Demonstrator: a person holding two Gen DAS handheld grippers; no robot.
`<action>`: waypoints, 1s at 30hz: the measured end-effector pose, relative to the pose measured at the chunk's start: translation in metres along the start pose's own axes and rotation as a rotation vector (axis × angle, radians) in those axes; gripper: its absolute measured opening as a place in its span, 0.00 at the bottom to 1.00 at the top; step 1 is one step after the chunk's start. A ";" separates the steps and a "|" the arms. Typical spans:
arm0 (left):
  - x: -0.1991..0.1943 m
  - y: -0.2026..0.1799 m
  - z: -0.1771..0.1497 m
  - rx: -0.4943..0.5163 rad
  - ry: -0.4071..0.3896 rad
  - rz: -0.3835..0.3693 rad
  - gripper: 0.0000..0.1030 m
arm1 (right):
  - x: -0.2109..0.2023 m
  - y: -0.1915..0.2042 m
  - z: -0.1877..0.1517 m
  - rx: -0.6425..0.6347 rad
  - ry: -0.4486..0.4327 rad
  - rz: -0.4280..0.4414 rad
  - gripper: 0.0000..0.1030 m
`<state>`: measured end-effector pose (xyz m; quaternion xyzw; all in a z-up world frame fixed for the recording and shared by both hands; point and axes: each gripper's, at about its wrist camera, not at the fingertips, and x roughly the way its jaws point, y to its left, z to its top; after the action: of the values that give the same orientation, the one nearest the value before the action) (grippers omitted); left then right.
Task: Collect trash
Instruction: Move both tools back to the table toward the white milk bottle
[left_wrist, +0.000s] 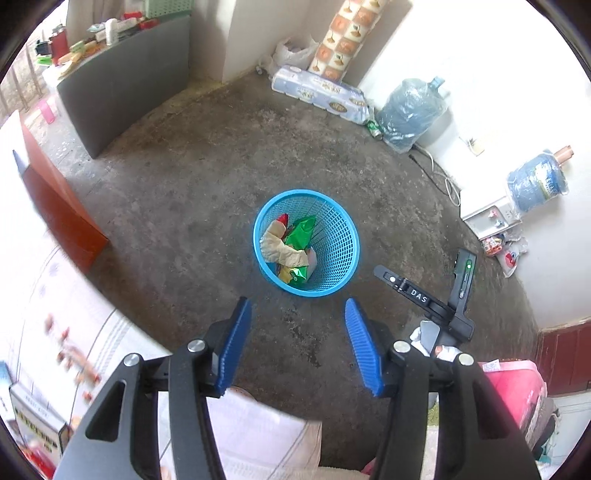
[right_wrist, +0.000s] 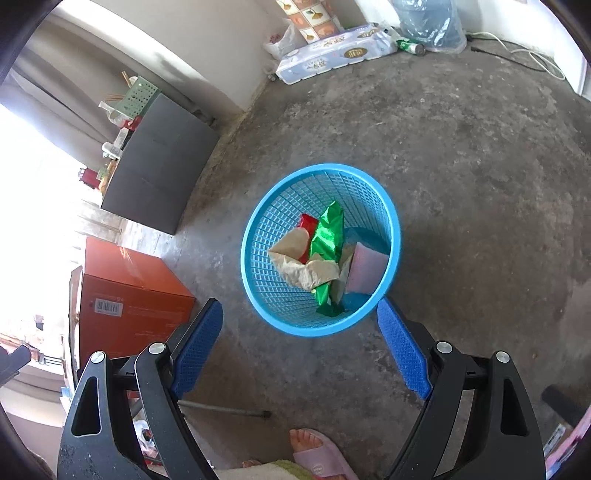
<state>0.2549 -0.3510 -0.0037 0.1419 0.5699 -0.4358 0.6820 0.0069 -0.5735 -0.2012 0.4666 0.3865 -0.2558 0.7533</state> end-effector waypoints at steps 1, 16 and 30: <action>-0.012 0.004 -0.007 -0.007 -0.019 -0.002 0.51 | -0.006 0.002 -0.004 -0.007 -0.004 0.006 0.79; -0.205 0.087 -0.183 -0.233 -0.457 0.136 0.63 | -0.093 0.085 -0.067 -0.313 -0.046 0.137 0.79; -0.258 0.149 -0.356 -0.520 -0.624 0.363 0.66 | -0.108 0.218 -0.139 -0.651 0.081 0.398 0.79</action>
<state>0.1419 0.0930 0.0730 -0.0747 0.3932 -0.1731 0.8999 0.0604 -0.3510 -0.0393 0.2784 0.3789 0.0501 0.8812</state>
